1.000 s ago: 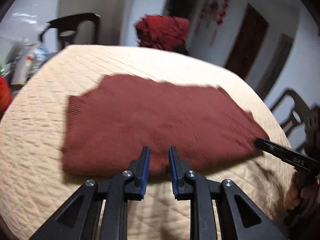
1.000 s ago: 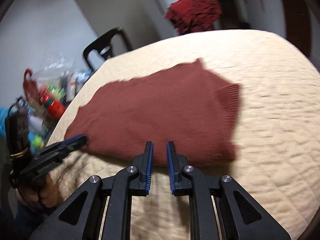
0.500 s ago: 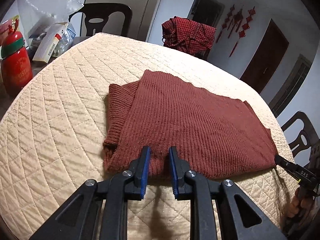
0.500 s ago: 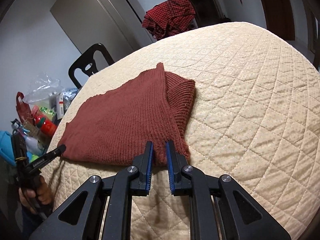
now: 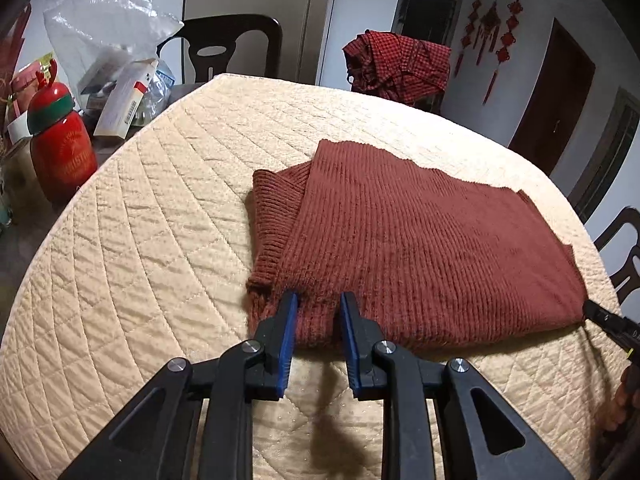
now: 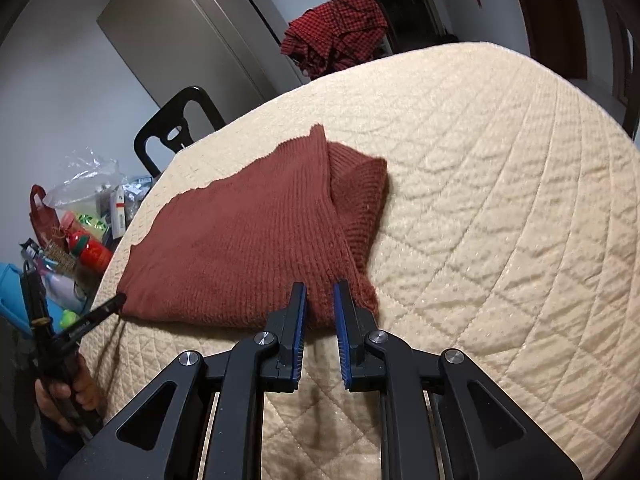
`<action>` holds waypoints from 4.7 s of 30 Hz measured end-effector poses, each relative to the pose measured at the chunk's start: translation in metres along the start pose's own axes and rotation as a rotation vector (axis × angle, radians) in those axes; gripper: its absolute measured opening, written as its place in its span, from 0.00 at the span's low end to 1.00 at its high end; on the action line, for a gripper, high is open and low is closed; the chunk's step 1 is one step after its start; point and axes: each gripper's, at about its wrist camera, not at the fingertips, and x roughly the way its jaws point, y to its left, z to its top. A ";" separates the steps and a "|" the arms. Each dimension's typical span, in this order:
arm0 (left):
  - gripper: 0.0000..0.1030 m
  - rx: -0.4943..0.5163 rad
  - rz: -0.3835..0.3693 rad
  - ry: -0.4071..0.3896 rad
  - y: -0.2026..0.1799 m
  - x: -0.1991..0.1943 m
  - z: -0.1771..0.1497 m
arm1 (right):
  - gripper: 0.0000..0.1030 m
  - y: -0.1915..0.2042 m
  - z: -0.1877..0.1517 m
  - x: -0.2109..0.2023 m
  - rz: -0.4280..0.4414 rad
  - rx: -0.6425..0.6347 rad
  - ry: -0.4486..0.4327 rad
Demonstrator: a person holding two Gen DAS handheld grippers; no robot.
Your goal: Fold small clothes
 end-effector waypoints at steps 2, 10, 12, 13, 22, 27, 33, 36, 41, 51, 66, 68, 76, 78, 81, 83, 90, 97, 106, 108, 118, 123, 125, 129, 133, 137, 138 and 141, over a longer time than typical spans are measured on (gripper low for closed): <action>0.24 0.001 0.002 0.002 0.000 0.001 0.001 | 0.14 -0.001 0.000 0.000 0.006 0.000 -0.001; 0.25 -0.003 -0.002 0.009 0.001 0.001 0.000 | 0.14 -0.007 -0.001 0.001 0.033 0.020 0.001; 0.25 0.001 0.000 0.011 0.000 0.001 0.000 | 0.14 -0.006 -0.001 0.001 0.027 0.014 0.003; 0.26 0.003 0.000 0.012 0.000 0.001 0.000 | 0.14 -0.005 -0.002 0.001 0.021 0.010 0.003; 0.27 0.013 0.007 0.014 -0.002 0.001 0.000 | 0.14 0.004 -0.002 0.001 -0.029 -0.018 0.000; 0.29 0.022 0.013 0.014 -0.003 0.002 0.001 | 0.16 0.006 -0.003 -0.001 -0.039 -0.022 0.004; 0.34 0.044 0.048 0.004 -0.009 -0.005 -0.003 | 0.41 0.012 -0.009 -0.011 -0.004 -0.018 0.012; 0.43 0.028 0.028 0.003 -0.008 -0.015 -0.009 | 0.41 0.012 -0.015 -0.019 -0.006 -0.005 0.011; 0.46 0.012 0.047 0.030 -0.003 -0.019 -0.020 | 0.41 0.003 -0.026 -0.016 0.033 0.059 0.054; 0.60 -0.060 -0.029 0.029 0.010 -0.003 -0.007 | 0.43 0.000 -0.010 -0.001 0.071 0.114 0.039; 0.45 -0.212 -0.110 -0.010 0.036 0.009 0.009 | 0.41 -0.011 -0.002 0.007 0.135 0.208 0.018; 0.39 -0.233 -0.120 -0.011 0.041 0.009 0.008 | 0.31 -0.011 -0.001 0.009 0.119 0.201 0.024; 0.19 -0.226 -0.133 -0.005 0.041 0.007 0.011 | 0.14 -0.013 0.002 0.009 0.129 0.211 0.023; 0.16 -0.219 -0.141 -0.005 0.041 0.003 0.013 | 0.13 -0.012 0.003 0.005 0.136 0.211 0.014; 0.16 -0.217 -0.156 -0.004 0.042 -0.005 0.014 | 0.12 -0.010 0.003 -0.004 0.151 0.210 0.005; 0.16 -0.201 -0.150 0.007 0.040 -0.011 0.013 | 0.12 -0.008 0.003 -0.011 0.159 0.204 0.002; 0.16 -0.184 -0.189 0.023 0.039 -0.045 -0.009 | 0.12 -0.006 -0.023 -0.048 0.177 0.206 0.037; 0.16 -0.161 -0.216 0.066 0.037 -0.077 -0.049 | 0.12 -0.013 -0.064 -0.081 0.135 0.234 0.093; 0.20 -0.167 -0.216 0.097 0.046 -0.069 -0.058 | 0.20 -0.022 -0.075 -0.078 0.090 0.220 0.133; 0.20 -0.162 -0.200 0.089 0.050 -0.076 -0.058 | 0.21 -0.021 -0.076 -0.090 0.063 0.184 0.115; 0.20 -0.060 -0.173 -0.024 0.019 -0.092 -0.030 | 0.21 0.017 -0.064 -0.106 0.055 -0.014 -0.027; 0.20 0.044 -0.211 -0.014 -0.021 -0.068 -0.024 | 0.21 0.031 -0.065 -0.068 0.041 -0.067 0.021; 0.20 0.065 -0.193 0.023 -0.024 -0.054 -0.028 | 0.18 0.016 -0.068 -0.056 -0.022 -0.034 0.057; 0.20 0.069 -0.164 0.052 -0.020 -0.047 -0.034 | 0.14 0.007 -0.065 -0.070 -0.011 -0.008 0.024; 0.20 0.089 -0.148 0.016 -0.023 -0.053 -0.026 | 0.14 0.024 -0.056 -0.069 0.006 -0.055 0.009; 0.20 0.070 -0.141 0.009 -0.026 -0.043 -0.018 | 0.14 0.061 -0.048 -0.046 0.080 -0.127 0.033; 0.20 0.069 -0.131 0.013 -0.026 -0.039 -0.018 | 0.14 0.070 -0.047 -0.040 0.098 -0.146 0.041; 0.20 0.069 -0.129 0.021 -0.025 -0.031 -0.022 | 0.14 0.095 -0.049 -0.019 0.140 -0.203 0.078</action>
